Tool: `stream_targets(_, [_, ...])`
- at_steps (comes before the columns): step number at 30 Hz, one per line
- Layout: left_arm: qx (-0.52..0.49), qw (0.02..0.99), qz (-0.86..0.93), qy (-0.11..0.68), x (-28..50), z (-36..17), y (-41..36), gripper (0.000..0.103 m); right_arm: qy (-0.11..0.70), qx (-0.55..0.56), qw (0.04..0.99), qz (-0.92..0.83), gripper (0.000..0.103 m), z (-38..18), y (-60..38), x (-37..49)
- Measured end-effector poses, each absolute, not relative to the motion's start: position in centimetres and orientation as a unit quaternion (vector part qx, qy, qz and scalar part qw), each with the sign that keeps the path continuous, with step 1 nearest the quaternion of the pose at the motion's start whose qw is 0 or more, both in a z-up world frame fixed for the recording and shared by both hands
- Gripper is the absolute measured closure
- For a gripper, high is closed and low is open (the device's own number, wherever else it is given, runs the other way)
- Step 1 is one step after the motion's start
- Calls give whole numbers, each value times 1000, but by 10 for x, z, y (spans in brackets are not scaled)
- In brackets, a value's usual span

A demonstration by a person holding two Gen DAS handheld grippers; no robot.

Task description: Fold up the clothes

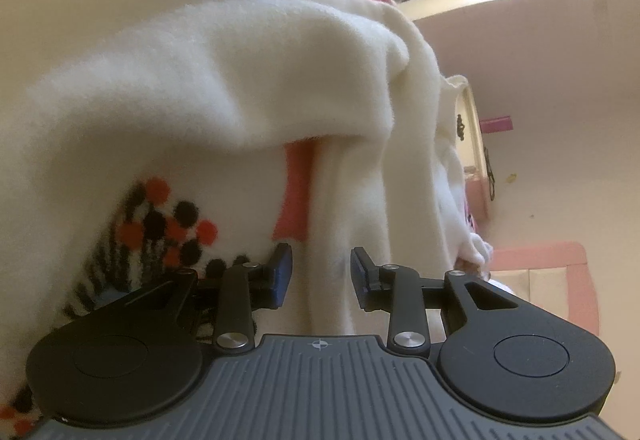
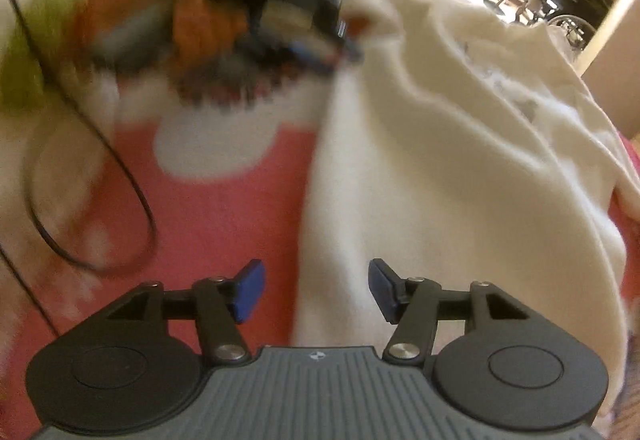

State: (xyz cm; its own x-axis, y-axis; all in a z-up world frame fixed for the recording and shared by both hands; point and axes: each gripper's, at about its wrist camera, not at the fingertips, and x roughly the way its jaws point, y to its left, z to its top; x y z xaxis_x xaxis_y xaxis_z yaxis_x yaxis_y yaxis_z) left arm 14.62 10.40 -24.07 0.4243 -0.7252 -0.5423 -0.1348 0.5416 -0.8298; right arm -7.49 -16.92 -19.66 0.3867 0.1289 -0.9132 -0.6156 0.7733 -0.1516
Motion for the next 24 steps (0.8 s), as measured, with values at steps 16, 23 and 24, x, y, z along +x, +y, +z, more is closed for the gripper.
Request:
stream_targets(16, [-340,773,-150,514,108,-174,118,97,547,-88,780,292,94,-114,-200,-85])
stream_targets(23, [-220,806,-113,537,113,-192,111,96,598,-57,738,307,94,-166,-161,-88])
stream_targets(24, [-202,814,-116,533,112,-194,107,95,606,-53,737,295,93,-177,-159,-85])
